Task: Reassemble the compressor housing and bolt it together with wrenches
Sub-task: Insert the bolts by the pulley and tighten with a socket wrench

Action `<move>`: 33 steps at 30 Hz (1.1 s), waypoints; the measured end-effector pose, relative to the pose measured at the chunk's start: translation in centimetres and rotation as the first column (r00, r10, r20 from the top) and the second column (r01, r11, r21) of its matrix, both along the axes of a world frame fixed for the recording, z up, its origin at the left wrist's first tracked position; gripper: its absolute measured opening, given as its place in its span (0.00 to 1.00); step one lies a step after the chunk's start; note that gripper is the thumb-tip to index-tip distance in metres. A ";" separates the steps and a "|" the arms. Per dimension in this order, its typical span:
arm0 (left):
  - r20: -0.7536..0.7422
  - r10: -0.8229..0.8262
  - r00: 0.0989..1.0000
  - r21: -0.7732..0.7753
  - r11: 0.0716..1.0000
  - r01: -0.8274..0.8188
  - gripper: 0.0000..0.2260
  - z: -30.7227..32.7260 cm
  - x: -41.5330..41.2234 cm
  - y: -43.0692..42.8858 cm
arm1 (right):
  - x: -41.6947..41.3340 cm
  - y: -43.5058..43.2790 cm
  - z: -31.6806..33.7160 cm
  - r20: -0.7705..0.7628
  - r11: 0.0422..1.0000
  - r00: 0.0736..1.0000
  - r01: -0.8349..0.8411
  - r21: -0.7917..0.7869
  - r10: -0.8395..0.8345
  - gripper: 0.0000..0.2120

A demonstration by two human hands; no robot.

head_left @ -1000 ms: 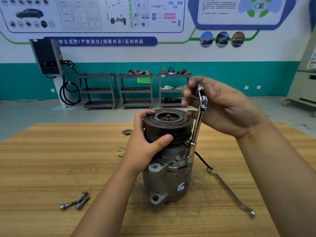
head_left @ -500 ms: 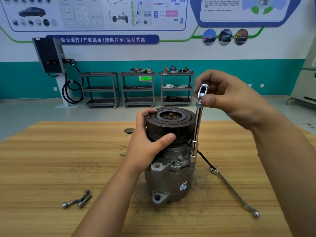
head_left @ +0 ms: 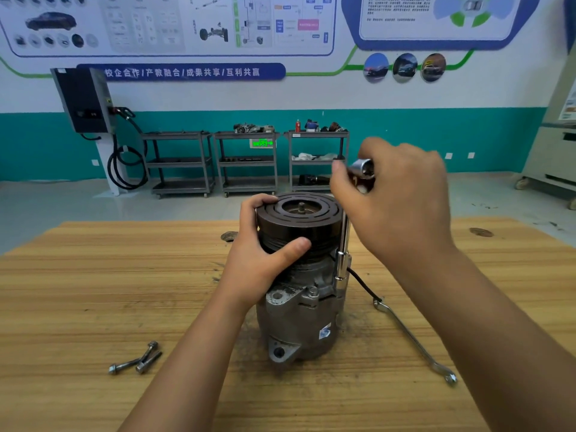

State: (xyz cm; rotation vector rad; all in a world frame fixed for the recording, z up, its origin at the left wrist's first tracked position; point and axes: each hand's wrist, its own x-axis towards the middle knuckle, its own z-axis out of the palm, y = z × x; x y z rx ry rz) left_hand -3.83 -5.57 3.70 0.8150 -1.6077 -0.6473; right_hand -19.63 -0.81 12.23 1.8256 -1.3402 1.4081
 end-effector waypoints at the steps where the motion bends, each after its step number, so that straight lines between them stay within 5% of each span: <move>1: 0.001 0.000 1.000 0.001 1.000 0.000 0.28 0.0 0.0 0.0 | -0.1 -0.2 -0.1 0.110 0.983 0.979 -0.179 0.038 0.174 0.08; 2: -0.001 -0.002 1.000 0.004 1.000 0.002 0.28 0.0 0.1 -0.1 | -0.3 -0.4 -0.2 0.261 0.900 0.883 -0.425 0.096 0.389 0.04; 4: -0.005 -0.005 1.000 0.003 1.000 0.005 0.27 0.0 0.1 -0.1 | -1.0 -0.7 -0.9 0.505 0.571 0.560 -0.807 0.153 0.657 0.04; 8: -0.013 -0.012 1.000 -0.002 1.000 0.012 0.27 0.0 0.1 -0.1 | -2.2 -1.4 -2.3 0.712 0.102 0.165 -0.986 0.131 0.682 0.28; 11: -0.018 -0.012 1.000 -0.005 1.000 0.012 0.27 0.0 0.1 -0.1 | -2.7 -1.7 -2.2 0.770 -0.038 0.013 -0.998 0.048 0.637 0.27; 15: -0.018 -0.010 1.000 -0.004 1.000 0.010 0.28 0.0 0.1 -0.1 | -2.6 -2.4 -1.9 0.783 -0.063 0.029 -0.994 0.087 0.622 0.24; 21: -0.003 -0.007 1.000 0.004 1.000 0.007 0.27 0.0 0.1 0.0 | -2.5 -2.9 -1.4 0.631 0.153 0.238 -0.970 0.186 0.739 0.27; 27: -0.007 -0.015 1.000 0.004 1.000 0.015 0.27 0.0 0.1 -0.1 | -3.2 -3.0 -0.6 0.562 0.146 0.269 -0.956 0.254 0.782 0.25; 33: -0.012 -0.014 1.000 0.011 1.000 0.014 0.28 0.0 0.0 -0.2 | -3.3 -2.2 0.2 0.481 0.266 0.421 -0.895 0.358 0.769 0.25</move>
